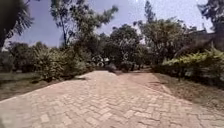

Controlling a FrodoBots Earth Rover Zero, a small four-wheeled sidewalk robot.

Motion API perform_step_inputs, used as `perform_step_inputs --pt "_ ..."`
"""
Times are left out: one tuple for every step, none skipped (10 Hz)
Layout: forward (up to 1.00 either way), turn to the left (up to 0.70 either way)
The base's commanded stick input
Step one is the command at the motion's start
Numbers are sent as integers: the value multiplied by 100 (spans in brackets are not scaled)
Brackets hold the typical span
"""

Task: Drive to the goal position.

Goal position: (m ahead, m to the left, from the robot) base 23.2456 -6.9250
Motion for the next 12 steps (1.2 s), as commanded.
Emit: perform_step_inputs --pt "70 -14" --pt "70 -1" --pt "70 0" --pt "70 0" --pt "70 0" --pt "70 0" --pt "70 0" --pt "70 0" --pt "70 0" --pt "70 -35" --pt "70 -35" --pt "70 -35"
